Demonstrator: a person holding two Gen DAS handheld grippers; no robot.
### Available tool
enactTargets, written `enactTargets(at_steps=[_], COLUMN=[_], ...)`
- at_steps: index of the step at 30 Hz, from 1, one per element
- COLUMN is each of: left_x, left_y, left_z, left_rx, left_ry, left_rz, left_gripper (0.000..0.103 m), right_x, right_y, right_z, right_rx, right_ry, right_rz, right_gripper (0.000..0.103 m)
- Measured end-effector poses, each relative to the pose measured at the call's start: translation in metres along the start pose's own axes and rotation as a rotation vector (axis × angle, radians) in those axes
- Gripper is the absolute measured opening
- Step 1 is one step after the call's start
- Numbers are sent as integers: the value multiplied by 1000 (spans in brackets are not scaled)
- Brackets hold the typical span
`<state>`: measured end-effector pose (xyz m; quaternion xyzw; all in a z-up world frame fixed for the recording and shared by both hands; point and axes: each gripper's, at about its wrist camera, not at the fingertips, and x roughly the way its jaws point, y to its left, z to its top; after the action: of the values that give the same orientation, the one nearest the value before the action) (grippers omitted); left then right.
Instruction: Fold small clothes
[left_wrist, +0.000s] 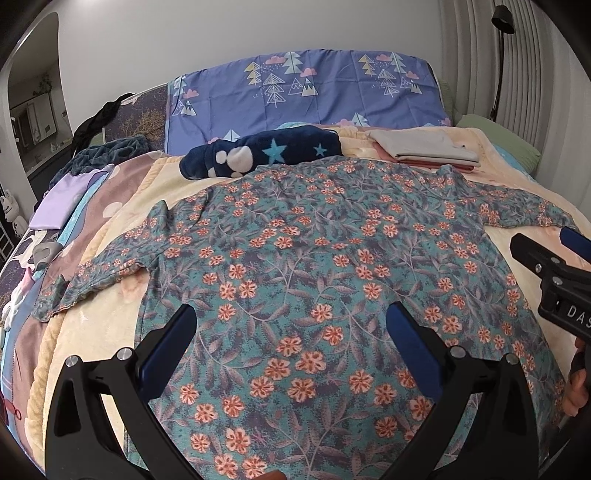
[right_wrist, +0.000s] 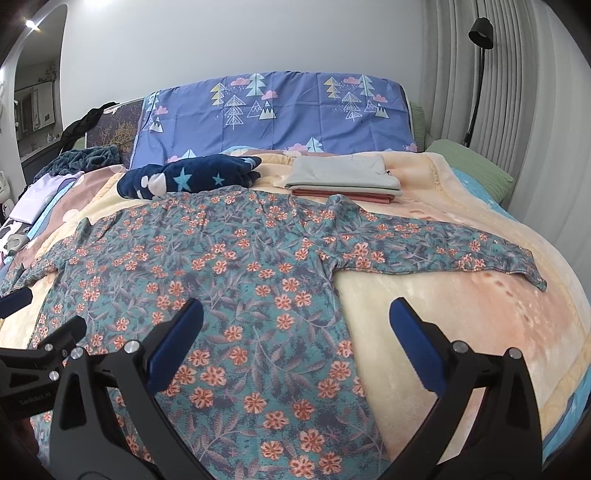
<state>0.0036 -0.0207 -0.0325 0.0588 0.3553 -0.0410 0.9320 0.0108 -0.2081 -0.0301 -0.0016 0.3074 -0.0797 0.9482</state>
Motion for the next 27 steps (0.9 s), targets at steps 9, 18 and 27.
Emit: enactTargets(at_steps=[9, 18, 27], left_x=[-1, -2, -3], left_y=[-3, -4, 0], left_z=[-2, -2, -1], left_rx=[7, 8, -10], left_ry=[-5, -9, -24], left_rz=[-15, -29, -56], left_gripper=[102, 102, 102], right_x=[1, 1, 1], right_y=[0, -1, -1], right_z=[-1, -1, -1], right_rx=[3, 1, 1], right_ry=[2, 3, 4], right_rz=[-4, -5, -4], right_gripper=[101, 101, 101])
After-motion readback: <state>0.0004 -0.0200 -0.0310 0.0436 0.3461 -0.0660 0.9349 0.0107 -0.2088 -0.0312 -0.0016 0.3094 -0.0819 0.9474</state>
